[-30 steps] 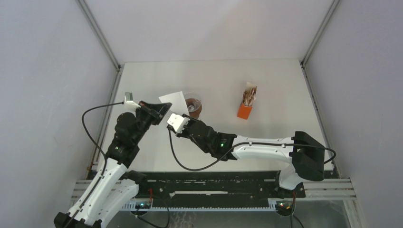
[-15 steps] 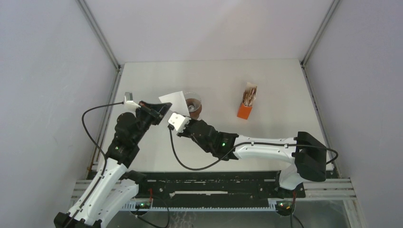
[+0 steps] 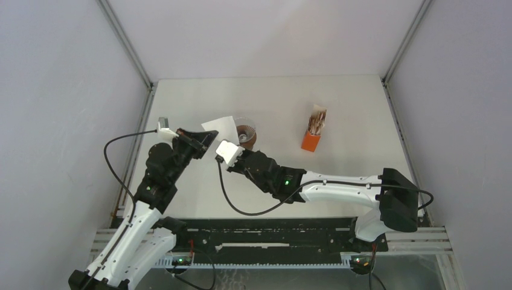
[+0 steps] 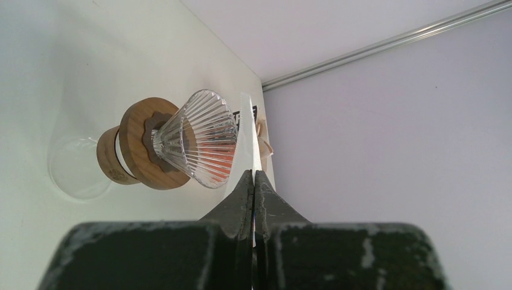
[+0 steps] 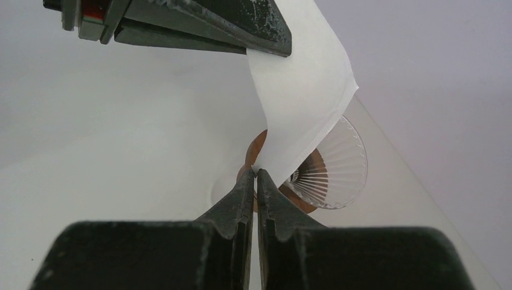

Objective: Place the coffee filter in the dripper

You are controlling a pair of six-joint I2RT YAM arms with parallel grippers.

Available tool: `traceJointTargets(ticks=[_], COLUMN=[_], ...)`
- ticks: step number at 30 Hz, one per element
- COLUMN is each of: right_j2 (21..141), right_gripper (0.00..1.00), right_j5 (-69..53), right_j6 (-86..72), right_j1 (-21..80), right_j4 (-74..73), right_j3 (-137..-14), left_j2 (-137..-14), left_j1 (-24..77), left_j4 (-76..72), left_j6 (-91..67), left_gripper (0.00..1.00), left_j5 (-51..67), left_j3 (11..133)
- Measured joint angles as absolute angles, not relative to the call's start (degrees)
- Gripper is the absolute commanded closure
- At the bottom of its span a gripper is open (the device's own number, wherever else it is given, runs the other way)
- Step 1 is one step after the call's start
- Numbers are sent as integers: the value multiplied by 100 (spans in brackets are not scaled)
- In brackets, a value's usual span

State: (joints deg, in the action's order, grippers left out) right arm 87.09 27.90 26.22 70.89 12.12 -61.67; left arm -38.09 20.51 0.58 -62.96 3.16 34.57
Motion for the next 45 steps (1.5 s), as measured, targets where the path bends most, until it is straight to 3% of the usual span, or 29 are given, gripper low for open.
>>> traceJointTargets(ticks=[16, 45], right_j2=[8488, 8296], right_gripper=[100, 99], right_j5=[2724, 2821], right_j6=[2521, 2064], right_j1=[7048, 6761], right_j4=[982, 856], right_j3=[-6167, -6167], left_j2=[-3809, -3806], left_j1=[2053, 2067], left_j4=[67, 196], left_j6=[-6292, -6246], left_gripper=[100, 100], left_j5=[314, 318], left_j3=[3457, 3457])
